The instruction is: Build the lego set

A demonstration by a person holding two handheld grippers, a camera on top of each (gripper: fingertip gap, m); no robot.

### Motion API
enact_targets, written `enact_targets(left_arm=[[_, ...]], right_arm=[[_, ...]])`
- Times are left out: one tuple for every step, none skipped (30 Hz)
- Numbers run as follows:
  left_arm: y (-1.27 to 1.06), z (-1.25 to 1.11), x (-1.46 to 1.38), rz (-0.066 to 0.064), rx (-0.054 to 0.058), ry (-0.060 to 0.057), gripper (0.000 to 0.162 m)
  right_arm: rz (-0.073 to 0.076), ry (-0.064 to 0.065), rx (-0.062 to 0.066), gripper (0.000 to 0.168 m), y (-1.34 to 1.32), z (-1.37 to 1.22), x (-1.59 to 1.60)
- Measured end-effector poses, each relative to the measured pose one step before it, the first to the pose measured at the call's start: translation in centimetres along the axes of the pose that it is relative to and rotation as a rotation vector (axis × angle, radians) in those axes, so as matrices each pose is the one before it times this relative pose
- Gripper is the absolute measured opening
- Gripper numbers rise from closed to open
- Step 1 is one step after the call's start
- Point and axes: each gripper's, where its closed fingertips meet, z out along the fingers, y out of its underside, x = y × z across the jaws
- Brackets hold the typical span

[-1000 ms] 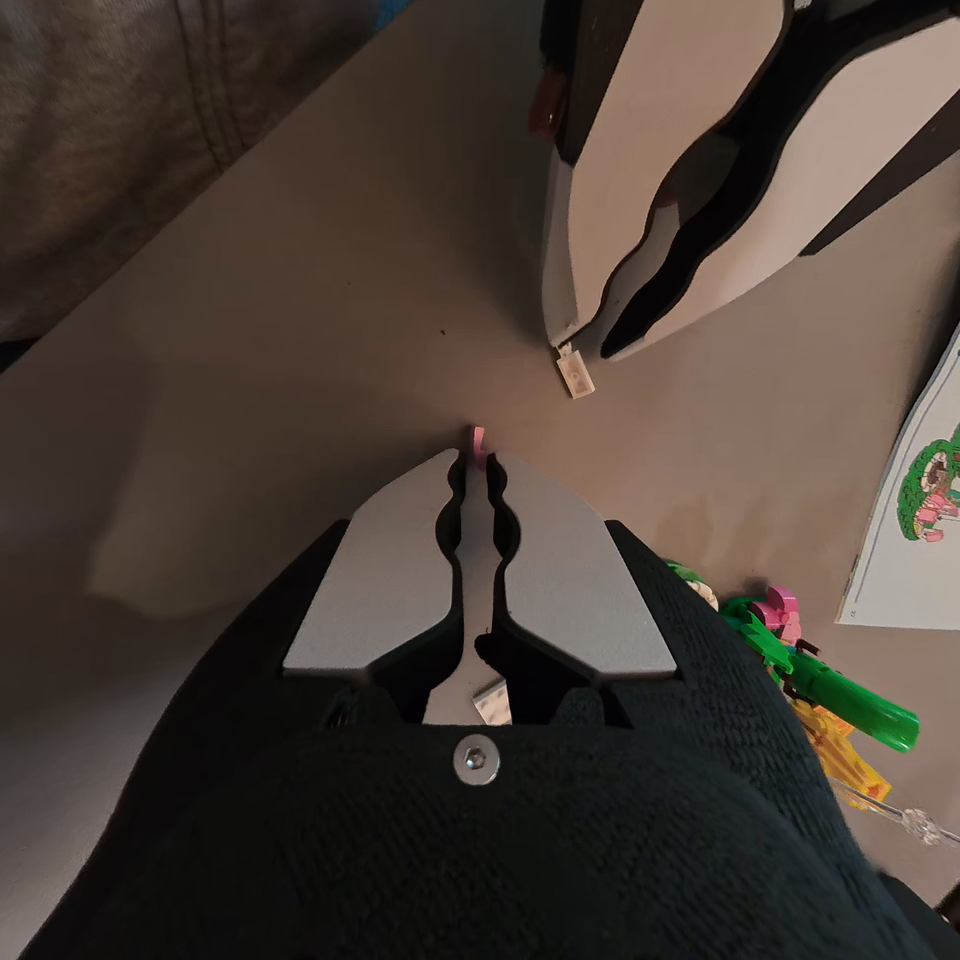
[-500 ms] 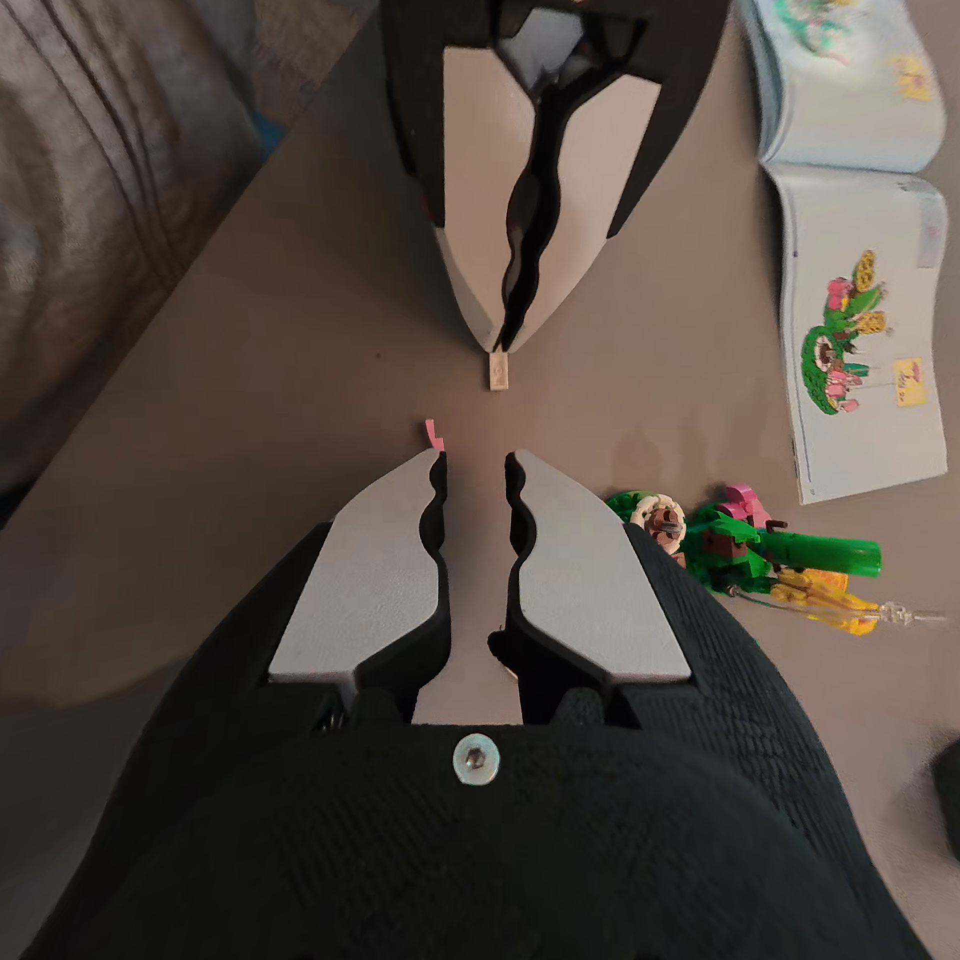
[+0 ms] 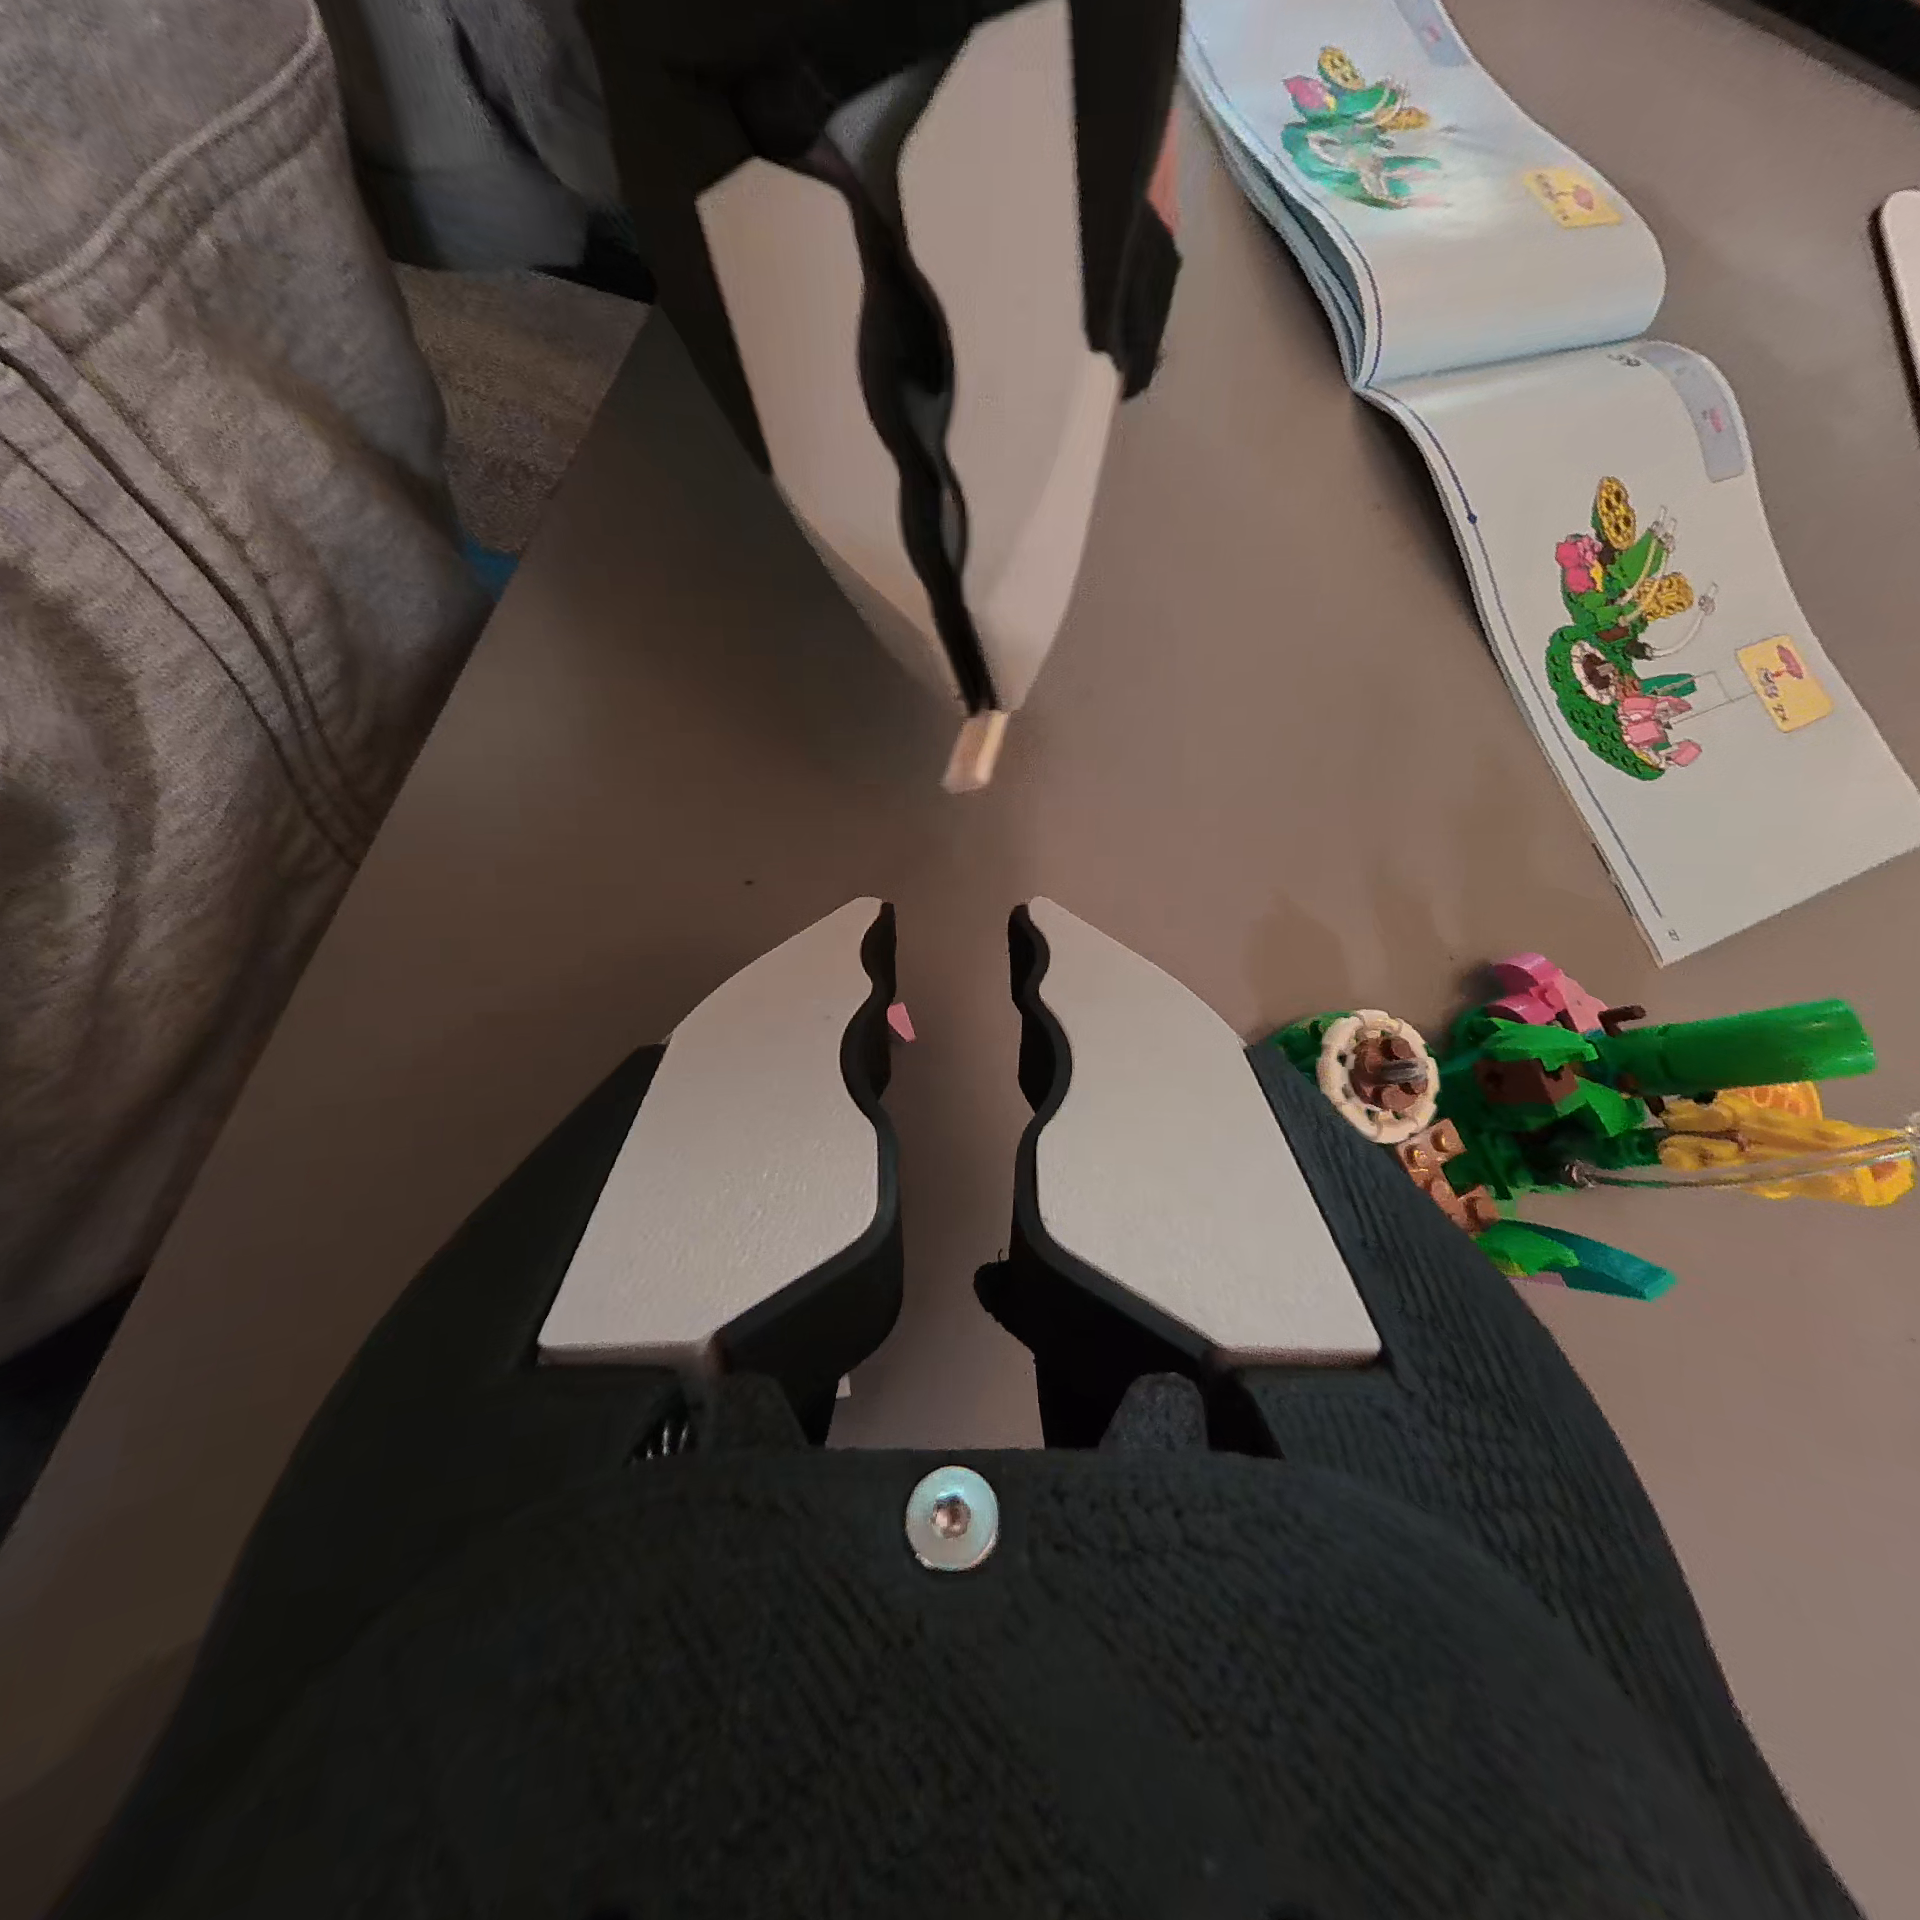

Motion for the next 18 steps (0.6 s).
enact_targets(left_arm=[[-0.532,-0.166,0.069,0.0621,0.0424,-0.0126,0.002],[-0.423,-0.126,-0.072,0.0432,0.0314,-0.0163,0.002],[-0.444,-0.107,0.041,0.0266,0.0330,-0.0057,0.002],[-0.376,-0.071,-0.096,0.0102,0.0274,-0.0107,0.002],[-0.191,-0.042,-0.126,0.0059,0.0158,-0.0102,0.002],[-0.082,-0.033,-0.056,0.0105,0.0082,-0.0056,0.002],[-0.027,-0.029,-0.116,0.0140,0.0027,-0.0110,0.002],[-0.002,-0.031,-0.106,0.0146,0.0005,-0.0106,0.002],[-0.027,-0.031,0.007,0.0106,0.0003,-0.0025,0.002],[-0.131,-0.035,-0.018,0.0071,0.0071,-0.0047,0.002],[-0.165,-0.037,-0.017,0.0030,0.0089,-0.0037,0.002],[-0.053,0.004,0.061,-0.0007,0.0012,0.0028,0.002],[-0.031,0.019,0.045,-0.0002,0.0009,0.0005,0.002],[-0.017,0.009,-0.006,-0.0011,0.0003,-0.0048,0.002],[0.087,0.031,-0.083,-0.0065,-0.0053,-0.0088,0.002],[0.106,0.017,-0.111,-0.0176,-0.0041,-0.0094,0.002],[0.059,0.020,-0.110,-0.0304,0.0007,-0.0087,0.002],[0.079,0.030,-0.160,-0.0428,-0.0004,-0.0103,0.003]], right_arm=[[0.0070,0.0047,0.0055,0.020,-0.085,0.057,-0.080],[0.0129,-0.0007,0.0117,0.020,-0.221,0.051,-0.155],[0.0203,-0.0012,0.0170,0.020,-0.327,0.058,-0.137],[0.0249,-0.0064,0.0223,0.020,-0.417,0.052,-0.185],[0.0283,-0.0158,0.0279,0.020,-0.492,0.026,-0.302],[0.0316,-0.0162,0.0292,0.020,-0.500,0.008,-0.272],[0.0325,-0.0154,0.0271,0.020,-0.441,-0.005,-0.217],[0.0340,-0.0183,0.0242,0.020,-0.385,-0.030,-0.204],[0.0349,-0.0147,0.0199,0.019,-0.312,-0.017,-0.113],[0.0313,-0.0062,0.0142,0.019,-0.236,-0.002,0.030],[0.0217,0.0003,0.0067,0.017,-0.120,0.028,0.103],[0.0084,0.0080,0.0008,0.016,-0.032,0.041,0.171],[-0.0031,0.0097,-0.0021,0.012,0.007,0.036,0.162],[-0.0084,0.0049,-0.0023,0.007,0.019,0.032,0.048],[-0.0065,0.0078,-0.0014,0.006,-0.001,0.029,0.085],[-0.0036,0.0127,-0.0002,0.005,-0.006,0.015,0.167],[-0.0036,0.0115,0.0042,0.005,-0.044,-0.006,0.137],[-0.0038,0.0119,0.0075,0.005,-0.067,-0.035,0.134]])
